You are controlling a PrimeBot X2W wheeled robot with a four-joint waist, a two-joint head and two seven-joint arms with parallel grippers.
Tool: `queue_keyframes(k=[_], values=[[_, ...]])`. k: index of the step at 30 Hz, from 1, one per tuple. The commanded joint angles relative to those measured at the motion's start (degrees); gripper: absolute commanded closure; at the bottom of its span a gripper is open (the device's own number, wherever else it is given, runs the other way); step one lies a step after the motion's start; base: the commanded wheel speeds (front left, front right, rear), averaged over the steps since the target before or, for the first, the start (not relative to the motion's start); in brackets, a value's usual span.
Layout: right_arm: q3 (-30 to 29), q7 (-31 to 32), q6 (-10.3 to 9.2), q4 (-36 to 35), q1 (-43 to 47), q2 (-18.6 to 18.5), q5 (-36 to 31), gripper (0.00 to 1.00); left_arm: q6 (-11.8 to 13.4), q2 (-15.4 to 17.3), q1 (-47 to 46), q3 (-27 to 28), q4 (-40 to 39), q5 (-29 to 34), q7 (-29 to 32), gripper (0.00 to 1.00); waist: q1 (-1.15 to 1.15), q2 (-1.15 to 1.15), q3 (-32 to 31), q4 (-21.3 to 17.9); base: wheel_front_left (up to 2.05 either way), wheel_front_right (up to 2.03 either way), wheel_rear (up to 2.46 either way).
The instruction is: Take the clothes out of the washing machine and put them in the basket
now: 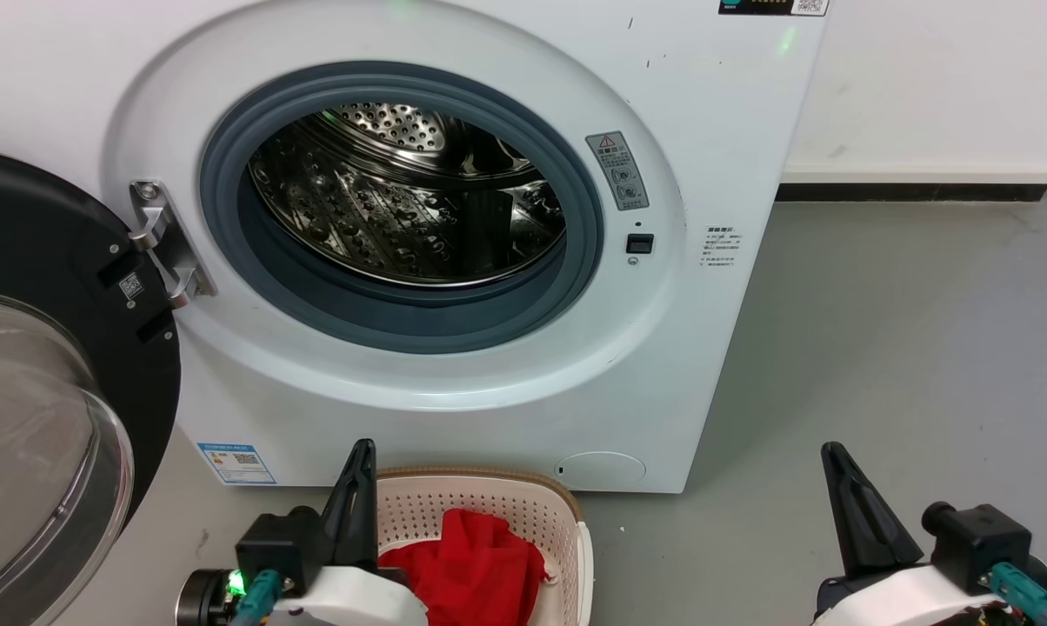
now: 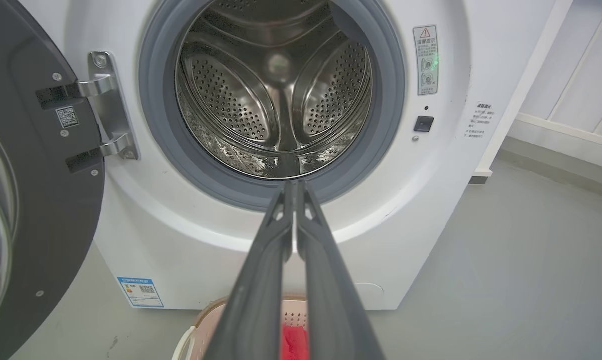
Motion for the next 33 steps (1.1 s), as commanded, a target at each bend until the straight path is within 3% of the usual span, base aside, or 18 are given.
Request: queue_keyframes(k=[1, 33], values=[[0.0, 0.0, 0.00, -0.8, -0.5, -0.1, 3.4, 1.00, -0.3, 0.0, -0.7, 0.4, -0.9, -3.1, 0.2, 1.00, 0.00, 0.00, 0.0, 0.0, 0.00, 0.00, 0.00], [-1.4, 2.5, -0.01, 5.9, -5.6, -1.9, 37.7, 1.00, -5.2, 0.9, -4.2, 5.4, 4.5, -35.7, 4.8, 1.00, 0.00, 0.00, 0.3, -0.5, 0.00, 0.00, 0.00]])
